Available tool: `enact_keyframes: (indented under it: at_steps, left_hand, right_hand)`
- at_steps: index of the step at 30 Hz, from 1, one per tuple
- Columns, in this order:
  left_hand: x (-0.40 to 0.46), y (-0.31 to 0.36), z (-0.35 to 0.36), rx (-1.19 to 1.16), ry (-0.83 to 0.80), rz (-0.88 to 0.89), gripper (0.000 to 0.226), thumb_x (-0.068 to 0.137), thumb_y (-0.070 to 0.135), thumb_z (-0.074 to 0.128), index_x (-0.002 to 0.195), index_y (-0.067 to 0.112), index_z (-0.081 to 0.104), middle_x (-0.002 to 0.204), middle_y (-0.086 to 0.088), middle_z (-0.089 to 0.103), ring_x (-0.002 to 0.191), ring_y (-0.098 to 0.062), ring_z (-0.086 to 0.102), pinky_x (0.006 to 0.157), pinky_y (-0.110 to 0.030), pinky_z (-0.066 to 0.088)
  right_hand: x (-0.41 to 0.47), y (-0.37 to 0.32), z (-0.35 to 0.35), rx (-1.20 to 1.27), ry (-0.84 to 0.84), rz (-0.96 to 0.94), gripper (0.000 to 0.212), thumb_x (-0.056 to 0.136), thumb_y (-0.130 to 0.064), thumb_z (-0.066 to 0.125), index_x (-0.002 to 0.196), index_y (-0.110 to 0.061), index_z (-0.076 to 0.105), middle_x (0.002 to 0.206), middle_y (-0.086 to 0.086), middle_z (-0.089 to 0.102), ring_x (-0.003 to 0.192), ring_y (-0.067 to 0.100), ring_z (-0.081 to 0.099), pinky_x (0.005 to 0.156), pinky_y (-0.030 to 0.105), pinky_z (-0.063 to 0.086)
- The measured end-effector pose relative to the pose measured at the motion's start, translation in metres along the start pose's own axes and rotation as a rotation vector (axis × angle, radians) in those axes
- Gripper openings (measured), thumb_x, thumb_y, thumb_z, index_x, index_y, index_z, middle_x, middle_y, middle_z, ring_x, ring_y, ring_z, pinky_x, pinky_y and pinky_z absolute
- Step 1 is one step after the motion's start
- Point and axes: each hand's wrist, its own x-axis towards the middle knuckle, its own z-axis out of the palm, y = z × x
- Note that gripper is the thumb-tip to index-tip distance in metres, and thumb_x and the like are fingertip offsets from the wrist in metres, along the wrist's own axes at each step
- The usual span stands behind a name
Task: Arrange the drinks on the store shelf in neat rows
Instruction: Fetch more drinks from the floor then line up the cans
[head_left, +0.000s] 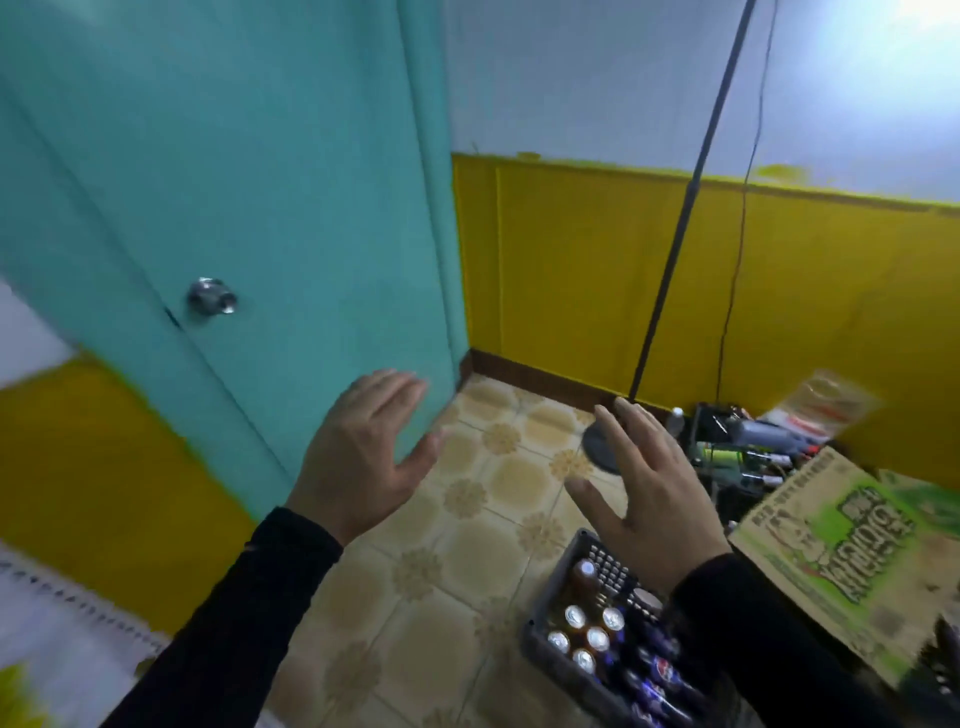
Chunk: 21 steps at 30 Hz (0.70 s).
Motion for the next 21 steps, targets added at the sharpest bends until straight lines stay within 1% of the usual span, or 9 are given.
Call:
enact_keyframes:
  at_steps: [3, 6, 7, 9, 12, 15, 17, 19, 21]
  left_hand:
    - [-0.055, 0.001, -0.086, 0.101, 0.058, -0.099, 0.057, 0.095, 0.044, 0.05, 0.125, -0.002, 0.065, 0.127, -0.017, 0.065, 0.121, -0.032, 0.056, 0.11, -0.037, 0.035]
    - [-0.116, -0.001, -0.166, 0.197, 0.083, -0.229, 0.061, 0.097, 0.048, 0.046, 0.132, 0.0, 0.061, 0.136, -0.016, 0.059, 0.128, -0.033, 0.052, 0.114, -0.035, 0.029]
    - [-0.138, -0.001, -0.19, 0.227, 0.105, -0.27, 0.062, 0.097, 0.048, 0.045, 0.133, 0.001, 0.06, 0.138, -0.015, 0.058, 0.129, -0.032, 0.051, 0.114, -0.033, 0.028]
    - [-0.179, -0.001, -0.235, 0.294, 0.168, -0.341, 0.061, 0.097, 0.048, 0.045, 0.135, 0.002, 0.06, 0.139, -0.014, 0.057, 0.13, -0.027, 0.047, 0.112, -0.03, 0.027]
    - [-0.24, 0.0, -0.294, 0.387, 0.252, -0.468, 0.062, 0.098, 0.05, 0.042, 0.139, 0.006, 0.057, 0.142, -0.011, 0.055, 0.132, -0.023, 0.043, 0.11, -0.03, 0.03]
    - [-0.297, -0.006, -0.344, 0.45, 0.318, -0.587, 0.062, 0.098, 0.05, 0.041, 0.142, 0.008, 0.053, 0.144, -0.013, 0.054, 0.133, -0.024, 0.043, 0.109, -0.039, 0.038]
    - [-0.335, -0.014, -0.373, 0.493, 0.34, -0.659, 0.066, 0.098, 0.051, 0.039, 0.145, 0.006, 0.05, 0.146, -0.015, 0.052, 0.135, -0.028, 0.042, 0.111, -0.043, 0.037]
    - [-0.372, -0.022, -0.399, 0.516, 0.356, -0.729, 0.069, 0.098, 0.054, 0.035, 0.148, 0.007, 0.045, 0.149, -0.016, 0.048, 0.137, -0.028, 0.037, 0.112, -0.042, 0.033]
    - [-0.407, -0.033, -0.423, 0.534, 0.365, -0.79, 0.073, 0.098, 0.056, 0.033, 0.15, 0.007, 0.042, 0.151, -0.016, 0.045, 0.139, -0.027, 0.034, 0.112, -0.04, 0.031]
  right_hand:
    - [-0.003, -0.063, -0.021, 0.029, -0.011, -0.156, 0.077, 0.095, -0.067, 0.032, 0.15, -0.013, 0.038, 0.156, 0.013, 0.035, 0.146, 0.03, 0.028, 0.116, 0.047, 0.028]
    - [-0.004, -0.136, -0.032, 0.079, -0.032, -0.28, 0.08, 0.093, -0.074, 0.023, 0.153, -0.021, 0.029, 0.16, 0.007, 0.028, 0.148, 0.027, 0.022, 0.117, 0.045, 0.021]
    - [-0.005, -0.16, -0.034, 0.091, -0.037, -0.325, 0.081, 0.092, -0.075, 0.021, 0.153, -0.022, 0.027, 0.16, 0.006, 0.027, 0.148, 0.026, 0.022, 0.116, 0.043, 0.018]
    - [-0.007, -0.209, -0.038, 0.136, -0.038, -0.427, 0.08, 0.092, -0.074, 0.024, 0.153, -0.022, 0.027, 0.16, 0.006, 0.027, 0.148, 0.025, 0.023, 0.114, 0.041, 0.015]
    - [-0.015, -0.279, -0.04, 0.204, -0.046, -0.58, 0.079, 0.093, -0.072, 0.026, 0.153, -0.02, 0.027, 0.159, 0.007, 0.028, 0.148, 0.025, 0.024, 0.115, 0.04, 0.019]
    - [-0.03, -0.344, -0.034, 0.295, -0.049, -0.696, 0.078, 0.094, -0.071, 0.027, 0.15, -0.017, 0.035, 0.155, 0.011, 0.036, 0.145, 0.027, 0.03, 0.115, 0.042, 0.027]
    - [-0.041, -0.387, -0.027, 0.327, -0.028, -0.771, 0.075, 0.095, -0.069, 0.03, 0.147, -0.015, 0.039, 0.152, 0.013, 0.041, 0.141, 0.029, 0.036, 0.112, 0.043, 0.031]
    - [-0.054, -0.43, -0.018, 0.353, -0.013, -0.829, 0.072, 0.095, -0.066, 0.034, 0.144, -0.015, 0.042, 0.149, 0.013, 0.044, 0.138, 0.029, 0.039, 0.11, 0.044, 0.035]
    - [-0.068, -0.473, -0.007, 0.386, -0.006, -0.872, 0.07, 0.094, -0.064, 0.038, 0.143, -0.015, 0.043, 0.148, 0.014, 0.046, 0.137, 0.031, 0.042, 0.108, 0.049, 0.042]
